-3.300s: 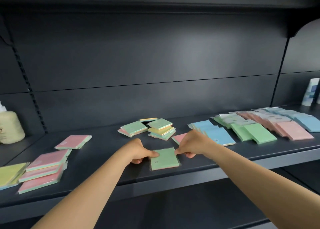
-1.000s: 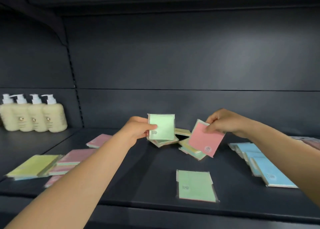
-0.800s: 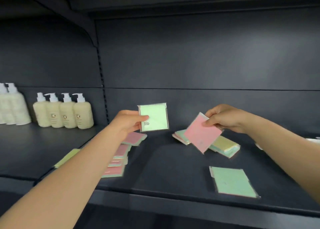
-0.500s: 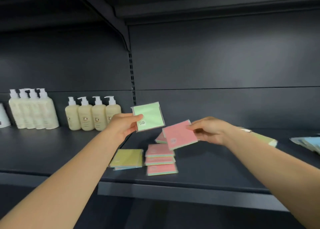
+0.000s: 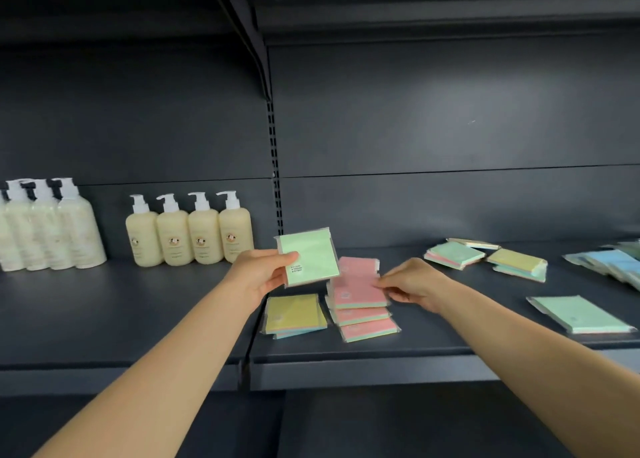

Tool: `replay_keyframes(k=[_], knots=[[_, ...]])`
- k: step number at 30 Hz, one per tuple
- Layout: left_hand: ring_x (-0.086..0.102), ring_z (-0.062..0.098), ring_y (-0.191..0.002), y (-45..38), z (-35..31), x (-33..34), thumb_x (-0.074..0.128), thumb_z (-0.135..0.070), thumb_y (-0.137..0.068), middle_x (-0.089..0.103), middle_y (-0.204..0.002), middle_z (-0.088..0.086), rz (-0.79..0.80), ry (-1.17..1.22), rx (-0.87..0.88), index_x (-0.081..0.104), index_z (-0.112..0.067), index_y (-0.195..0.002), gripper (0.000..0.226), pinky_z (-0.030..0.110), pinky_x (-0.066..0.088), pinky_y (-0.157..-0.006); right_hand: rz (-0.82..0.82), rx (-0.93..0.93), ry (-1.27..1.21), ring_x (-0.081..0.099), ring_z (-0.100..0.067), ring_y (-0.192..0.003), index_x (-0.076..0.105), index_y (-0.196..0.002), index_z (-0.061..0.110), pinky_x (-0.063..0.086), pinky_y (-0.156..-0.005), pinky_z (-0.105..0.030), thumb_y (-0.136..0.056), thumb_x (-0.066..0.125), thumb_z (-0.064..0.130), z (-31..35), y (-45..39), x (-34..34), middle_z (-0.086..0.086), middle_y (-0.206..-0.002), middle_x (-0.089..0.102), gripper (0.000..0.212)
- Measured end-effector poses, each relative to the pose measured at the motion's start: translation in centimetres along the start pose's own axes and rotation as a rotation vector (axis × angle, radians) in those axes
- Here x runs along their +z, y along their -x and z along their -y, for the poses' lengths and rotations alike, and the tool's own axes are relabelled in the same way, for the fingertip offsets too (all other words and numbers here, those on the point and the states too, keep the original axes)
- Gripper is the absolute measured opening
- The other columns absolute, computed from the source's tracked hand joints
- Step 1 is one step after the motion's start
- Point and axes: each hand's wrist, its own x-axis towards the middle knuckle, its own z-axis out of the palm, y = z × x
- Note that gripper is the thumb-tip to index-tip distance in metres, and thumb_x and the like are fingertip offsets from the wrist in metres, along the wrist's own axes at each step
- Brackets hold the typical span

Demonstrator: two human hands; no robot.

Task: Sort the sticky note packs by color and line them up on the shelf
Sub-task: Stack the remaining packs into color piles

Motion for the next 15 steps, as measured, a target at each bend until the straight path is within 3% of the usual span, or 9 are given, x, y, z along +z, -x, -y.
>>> replay_keyframes(k=[2, 4, 6, 9, 13, 15], knots=[[0.067, 0.017, -0.078, 0.1, 0.3, 0.9, 0.066, 0.001, -0.082, 0.069, -0.089, 0.01, 0.031, 0.012, -0.009, 0.064, 0.0, -0.096, 0.014, 0.018, 0.056, -0.055, -0.069, -0.076, 0.038, 0.036, -0.016, -0.053, 0.052, -0.062, 0.013, 0.034, -0.052, -0.021, -0.081, 0.073, 0.021, 0.4, 0.7, -0.1, -0.008, -0.06, 0.043, 0.029], [0.067, 0.017, -0.076, 0.3, 0.6, 2.3, 0.066, 0.001, -0.082, 0.07, -0.089, 0.01, 0.077, 0.018, -0.012, 0.065, 0.0, -0.096, 0.014, 0.017, 0.056, -0.055, -0.105, -0.123, -0.102, 0.05, -0.014, -0.061, 0.06, -0.078, 0.013, 0.043, -0.058, -0.021, -0.083, 0.069, 0.036, 1.1, 1.8, -0.4, -0.006, -0.073, 0.056, 0.025], [0.067, 0.017, -0.077, 0.7, 1.1, 4.0, 0.066, 0.001, -0.082, 0.071, -0.09, 0.01, 0.138, 0.012, -0.011, 0.066, 0.0, -0.098, 0.016, 0.018, 0.056, -0.058, -0.014, -0.145, -0.303, 0.061, -0.016, -0.078, 0.064, -0.095, 0.014, 0.05, -0.07, -0.024, -0.085, 0.066, 0.04, 1.6, 3.0, -1.1, -0.005, -0.091, 0.065, 0.028], [0.069, 0.014, -0.071, 0.9, 2.0, 7.3, 0.066, 0.001, -0.082, 0.071, -0.09, 0.009, 0.234, 0.0, -0.021, 0.067, -0.001, -0.1, 0.018, 0.017, 0.055, -0.056, 0.066, -0.189, -0.382, 0.063, -0.02, -0.088, 0.065, -0.108, 0.006, 0.052, -0.076, -0.026, -0.089, 0.063, 0.025, 1.0, 4.5, -2.8, -0.01, -0.103, 0.069, 0.027], [0.068, 0.014, -0.072, 1.4, 3.5, 13.5, 0.066, 0.001, -0.082, 0.071, -0.085, 0.007, 0.324, -0.007, -0.051, 0.068, -0.003, -0.093, 0.012, 0.021, 0.055, -0.063, -0.078, -0.198, -0.46, 0.067, -0.016, -0.077, 0.066, -0.097, -0.001, 0.054, -0.063, -0.021, -0.087, 0.062, 0.003, -0.7, 5.8, -7.4, -0.011, -0.093, 0.071, 0.011], [0.067, 0.014, -0.074, 1.5, 4.4, 16.9, 0.067, 0.001, -0.082, 0.071, -0.083, 0.005, 0.348, 0.001, -0.058, 0.068, -0.006, -0.085, 0.007, 0.019, 0.054, -0.06, -0.131, -0.188, -0.447, 0.068, -0.016, -0.076, 0.065, -0.102, -0.003, 0.055, -0.061, -0.021, -0.086, 0.063, 0.001, -1.6, 6.2, -10.5, -0.011, -0.093, 0.07, 0.016]])
